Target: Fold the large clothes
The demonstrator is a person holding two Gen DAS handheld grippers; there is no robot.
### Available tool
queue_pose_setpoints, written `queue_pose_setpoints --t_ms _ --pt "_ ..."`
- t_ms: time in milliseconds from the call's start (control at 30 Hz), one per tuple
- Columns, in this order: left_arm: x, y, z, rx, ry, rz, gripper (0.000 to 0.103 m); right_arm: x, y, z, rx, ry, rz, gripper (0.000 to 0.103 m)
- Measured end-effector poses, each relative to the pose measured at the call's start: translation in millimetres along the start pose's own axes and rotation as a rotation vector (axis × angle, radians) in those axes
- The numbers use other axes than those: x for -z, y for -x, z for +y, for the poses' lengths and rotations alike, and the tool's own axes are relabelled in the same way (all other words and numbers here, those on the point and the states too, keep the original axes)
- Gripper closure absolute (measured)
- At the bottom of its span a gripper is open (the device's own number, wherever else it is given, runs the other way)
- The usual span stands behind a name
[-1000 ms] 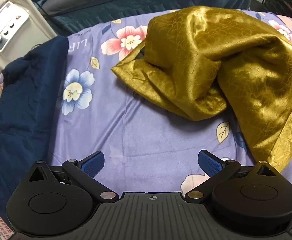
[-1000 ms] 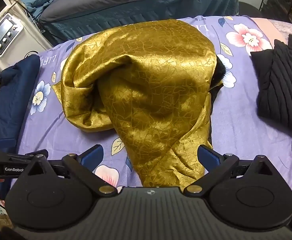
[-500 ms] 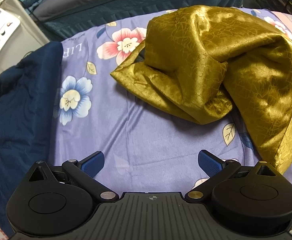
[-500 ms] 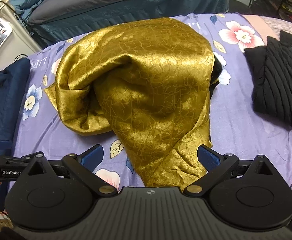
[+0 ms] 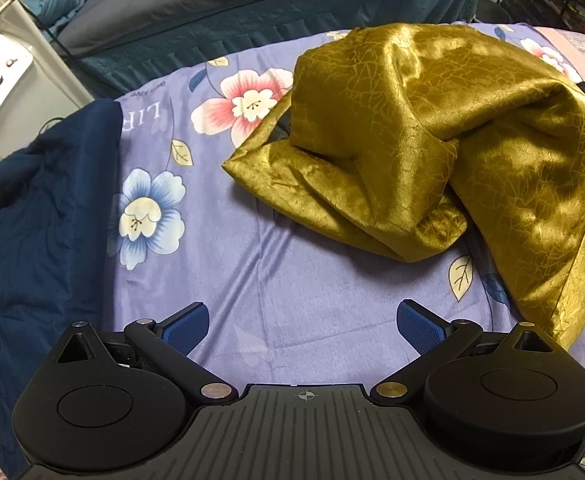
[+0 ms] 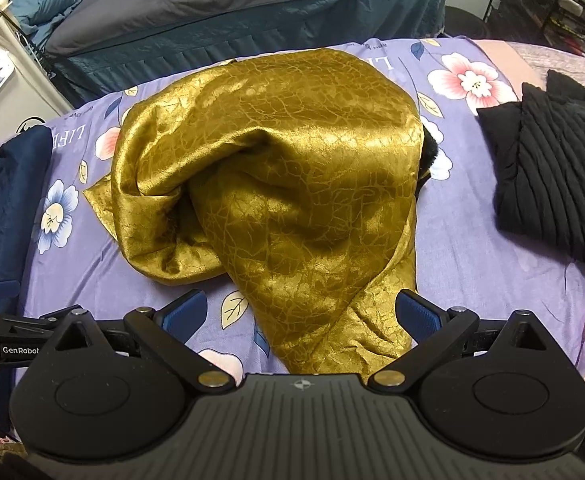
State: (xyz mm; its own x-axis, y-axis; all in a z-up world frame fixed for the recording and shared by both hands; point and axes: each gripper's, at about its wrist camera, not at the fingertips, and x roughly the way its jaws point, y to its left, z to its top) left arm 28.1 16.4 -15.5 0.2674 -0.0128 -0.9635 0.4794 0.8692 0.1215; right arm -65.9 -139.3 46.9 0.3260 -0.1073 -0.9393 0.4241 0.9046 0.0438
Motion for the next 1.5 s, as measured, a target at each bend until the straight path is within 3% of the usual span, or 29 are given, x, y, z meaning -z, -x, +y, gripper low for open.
queue_pose_setpoints --t_ms 433,933,1167,1333,1500 --pt "6.3 5.4 -3.0 -0.032 0.019 -0.01 0.0 -0.7 -0.3 -4.6 -0.031 0.021 -0.006 0.002" --pt "9.2 7.7 -12.0 -0.054 0.115 -0.007 0.0 -7.1 -11.8 -26.5 -0.093 0.076 0.008 0.002" --pt "14.6 8.7 8.8 -0.03 0.237 -0.016 0.0 -39.6 -18.7 -52.6 -0.152 0.076 -0.095 0.002" --pt "27.1 13.2 39.7 -0.028 0.358 -0.031 0.0 -92.7 -48.1 -84.2 -0.218 -0.045 -0.123 0.001" --pt "53.7 18.6 70.2 -0.036 0.494 -0.027 0.0 -133.3 -116.9 -127.2 -0.261 -0.398 -0.031 0.001"
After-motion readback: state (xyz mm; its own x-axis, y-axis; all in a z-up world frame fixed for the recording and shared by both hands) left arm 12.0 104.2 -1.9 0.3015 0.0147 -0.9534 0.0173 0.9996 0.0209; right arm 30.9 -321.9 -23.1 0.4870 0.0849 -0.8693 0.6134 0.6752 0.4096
